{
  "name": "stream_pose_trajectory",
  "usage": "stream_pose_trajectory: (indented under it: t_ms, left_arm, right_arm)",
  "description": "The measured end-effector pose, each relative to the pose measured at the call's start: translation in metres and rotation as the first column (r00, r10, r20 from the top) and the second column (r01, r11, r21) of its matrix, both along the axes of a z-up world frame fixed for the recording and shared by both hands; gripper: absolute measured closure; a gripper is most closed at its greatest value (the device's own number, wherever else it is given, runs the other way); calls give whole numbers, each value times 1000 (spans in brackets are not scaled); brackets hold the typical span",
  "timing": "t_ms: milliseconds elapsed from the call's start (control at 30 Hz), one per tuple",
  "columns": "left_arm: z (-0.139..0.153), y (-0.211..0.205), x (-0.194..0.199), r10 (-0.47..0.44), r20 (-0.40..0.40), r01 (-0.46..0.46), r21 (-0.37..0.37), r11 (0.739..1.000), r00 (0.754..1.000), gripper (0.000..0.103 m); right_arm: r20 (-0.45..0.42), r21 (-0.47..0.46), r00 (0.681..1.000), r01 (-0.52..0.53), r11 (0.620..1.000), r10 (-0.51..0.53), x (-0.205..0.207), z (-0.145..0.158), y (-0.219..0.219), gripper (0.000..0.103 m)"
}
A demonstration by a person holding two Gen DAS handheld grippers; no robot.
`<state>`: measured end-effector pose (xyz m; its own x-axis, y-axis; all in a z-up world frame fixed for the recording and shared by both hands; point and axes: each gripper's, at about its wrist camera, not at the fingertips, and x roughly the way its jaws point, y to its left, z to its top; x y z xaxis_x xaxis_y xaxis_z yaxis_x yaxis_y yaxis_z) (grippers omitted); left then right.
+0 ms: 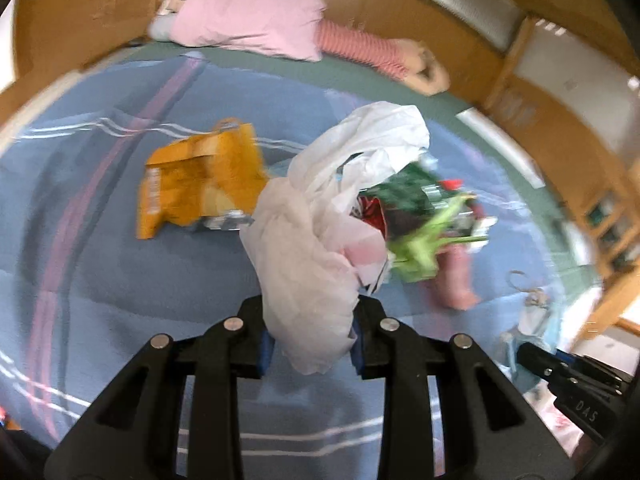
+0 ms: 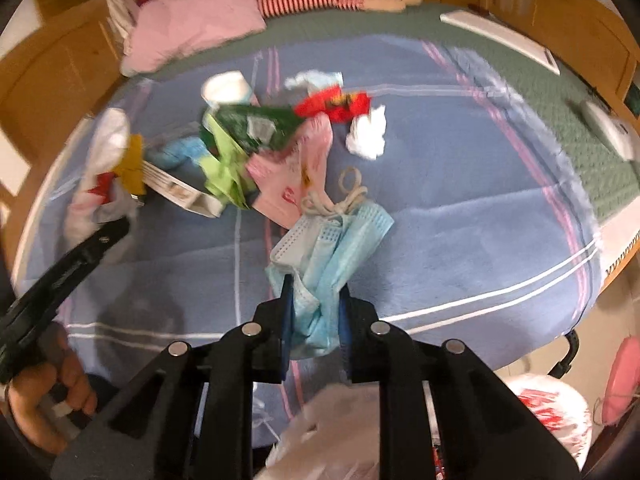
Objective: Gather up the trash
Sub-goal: 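Carry the tissue and blue mask to the basket and release both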
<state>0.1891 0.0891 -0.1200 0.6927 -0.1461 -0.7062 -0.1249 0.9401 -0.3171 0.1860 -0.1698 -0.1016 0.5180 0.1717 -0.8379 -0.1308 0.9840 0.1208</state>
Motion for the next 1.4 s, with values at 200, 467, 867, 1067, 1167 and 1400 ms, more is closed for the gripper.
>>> stream_pose_trajectory:
  t_ms: [200, 467, 867, 1067, 1167, 1400]
  left_arm:
    - [14, -22, -16, -220, 121, 239, -170, 956, 968, 73]
    - [29, -91, -43, -505, 185, 520, -43, 853, 843, 73]
    - [18, -164, -89, -849, 168, 859, 26, 512, 501, 73]
    - [6, -207, -130, -962, 90, 956, 122, 268, 258, 15]
    - [6, -205, -123, -948, 85, 940, 127, 316, 307, 11]
    - [16, -158, -73, -758, 166, 766, 19, 642, 631, 9]
  right_arm:
    - [89, -31, 995, -51, 998, 54, -55, 45, -41, 83]
    - [-95, -93, 994, -61, 994, 52, -115, 5, -88, 66]
    - [107, 213, 940, 298, 931, -325, -127, 57, -167, 29]
    - [72, 268, 915, 366, 891, -397, -115, 50, -178, 28]
    - [41, 276, 918, 369, 888, -394, -113, 43, -178, 28]
    - [19, 269, 934, 339, 902, -357, -97, 33, -157, 28]
